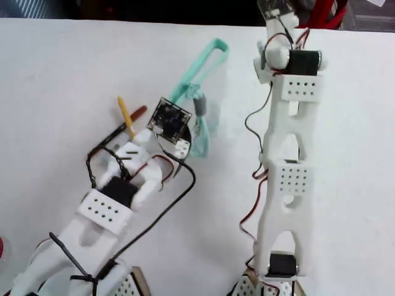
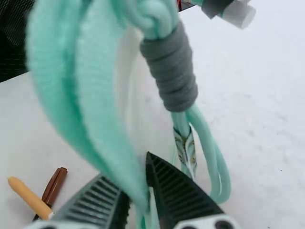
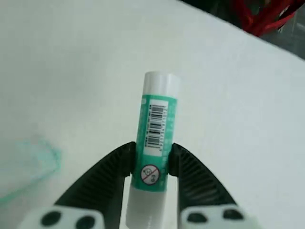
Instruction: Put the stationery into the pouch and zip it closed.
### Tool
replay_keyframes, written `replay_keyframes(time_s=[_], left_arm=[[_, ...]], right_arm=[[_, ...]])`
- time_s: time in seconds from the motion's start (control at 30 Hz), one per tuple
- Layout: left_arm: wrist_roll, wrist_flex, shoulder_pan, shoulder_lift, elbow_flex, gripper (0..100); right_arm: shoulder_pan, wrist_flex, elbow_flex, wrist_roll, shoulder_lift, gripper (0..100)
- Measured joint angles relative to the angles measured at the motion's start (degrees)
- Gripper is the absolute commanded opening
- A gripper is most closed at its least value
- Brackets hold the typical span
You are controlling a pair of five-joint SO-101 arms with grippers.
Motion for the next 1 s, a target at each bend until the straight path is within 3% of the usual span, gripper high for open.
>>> replay_keyframes(time_s=[0.27,0.63,0.8,1.0], left_arm=[[0.0,0.0,0.0,0.0,0.0,3],[0.0,-0.53,-0.18,0.0,0.44,3],[0.0,-0.62,-0.18,0.0,0.44,3],[0.0,-0.62,-0.18,0.0,0.44,3]], right_arm=[[0.35,0.53,5.98,-8.62,-17.67,1.6],[-0.62,-2.11,61.1,-9.32,-60.4,1.7],[-6.42,-12.13,79.91,-9.58,-77.36,1.7],[-18.02,-32.7,94.51,-9.85,-93.27,1.7]])
